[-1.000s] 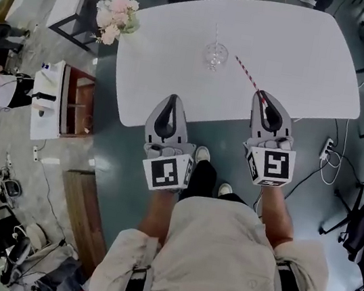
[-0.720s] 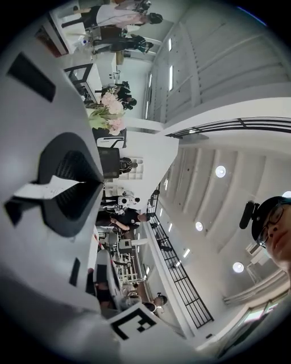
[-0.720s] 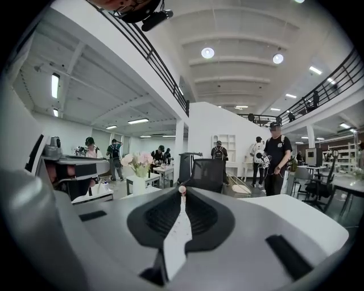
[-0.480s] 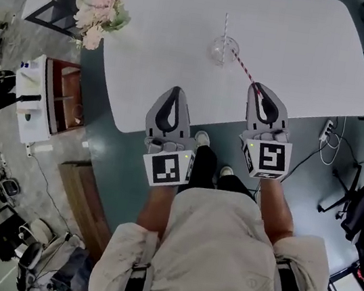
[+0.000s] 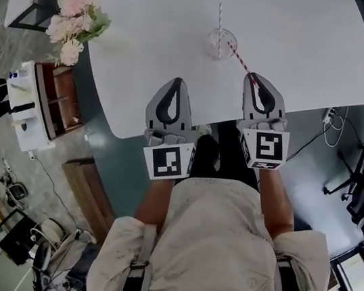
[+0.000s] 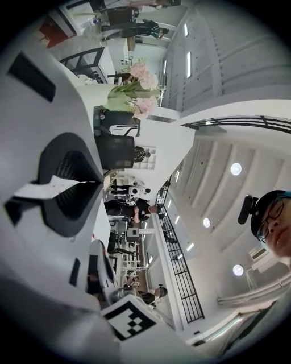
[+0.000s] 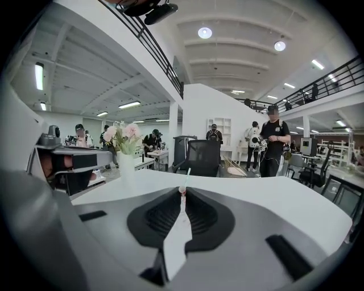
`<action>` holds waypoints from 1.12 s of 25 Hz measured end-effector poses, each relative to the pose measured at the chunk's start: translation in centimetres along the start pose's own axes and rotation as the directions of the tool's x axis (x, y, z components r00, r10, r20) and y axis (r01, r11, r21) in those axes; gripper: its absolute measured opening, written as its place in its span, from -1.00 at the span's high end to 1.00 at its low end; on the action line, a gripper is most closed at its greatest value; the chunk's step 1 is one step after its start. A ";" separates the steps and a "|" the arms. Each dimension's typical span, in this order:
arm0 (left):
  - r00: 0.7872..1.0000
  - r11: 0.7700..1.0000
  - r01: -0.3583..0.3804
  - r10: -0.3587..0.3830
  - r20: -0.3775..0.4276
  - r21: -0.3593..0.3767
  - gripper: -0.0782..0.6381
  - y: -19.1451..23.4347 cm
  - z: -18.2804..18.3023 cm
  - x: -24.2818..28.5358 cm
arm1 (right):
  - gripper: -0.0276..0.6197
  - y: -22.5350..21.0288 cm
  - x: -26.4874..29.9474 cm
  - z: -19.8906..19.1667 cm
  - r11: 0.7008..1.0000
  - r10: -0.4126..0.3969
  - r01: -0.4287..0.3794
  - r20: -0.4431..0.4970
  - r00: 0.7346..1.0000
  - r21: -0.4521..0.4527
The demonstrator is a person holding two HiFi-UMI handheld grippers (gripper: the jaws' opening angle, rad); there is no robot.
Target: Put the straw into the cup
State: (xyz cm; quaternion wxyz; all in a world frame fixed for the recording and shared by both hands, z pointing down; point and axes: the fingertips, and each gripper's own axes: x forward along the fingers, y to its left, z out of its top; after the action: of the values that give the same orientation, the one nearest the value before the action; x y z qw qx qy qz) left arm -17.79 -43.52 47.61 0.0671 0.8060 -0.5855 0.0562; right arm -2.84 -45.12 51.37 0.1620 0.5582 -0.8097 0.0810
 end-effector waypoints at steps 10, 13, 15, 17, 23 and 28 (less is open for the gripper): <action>0.995 1.000 -0.006 0.006 -0.104 0.001 0.77 -1.5 -2.7 5.4 | 0.84 -1.5 5.3 -3.0 0.996 0.082 -0.079 -0.059 0.995 0.051; 0.993 1.000 -0.007 0.007 -0.121 -0.001 0.77 -1.6 -3.3 6.5 | 0.84 -1.2 6.2 -3.6 0.992 0.115 -0.112 -0.073 0.991 0.055; 0.992 1.000 -0.006 0.006 -0.130 -0.002 0.77 -1.6 -3.7 7.2 | 0.84 -1.2 6.5 -3.9 0.990 0.128 -0.123 -0.075 0.989 0.062; 0.990 1.000 -0.006 0.005 -0.138 -0.006 0.77 -1.7 -4.1 7.6 | 0.84 -1.2 6.6 -4.1 0.989 0.134 -0.129 -0.072 0.988 0.067; 0.989 1.000 -0.008 0.006 -0.148 -0.011 0.77 -2.2 -4.5 8.4 | 0.84 -1.2 6.8 -4.9 0.988 0.148 -0.143 -0.077 0.986 0.058; 0.988 1.000 -0.013 0.012 -0.154 -0.010 0.77 -2.5 -4.7 8.1 | 0.84 -1.0 6.6 -5.4 0.989 0.146 -0.143 -0.081 0.986 0.046</action>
State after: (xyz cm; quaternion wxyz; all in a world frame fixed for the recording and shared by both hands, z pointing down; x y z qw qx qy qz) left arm -12.98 -49.57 53.50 0.1160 0.7952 -0.5838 0.1154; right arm -3.12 -49.60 58.72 0.1784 0.4974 -0.8386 0.1321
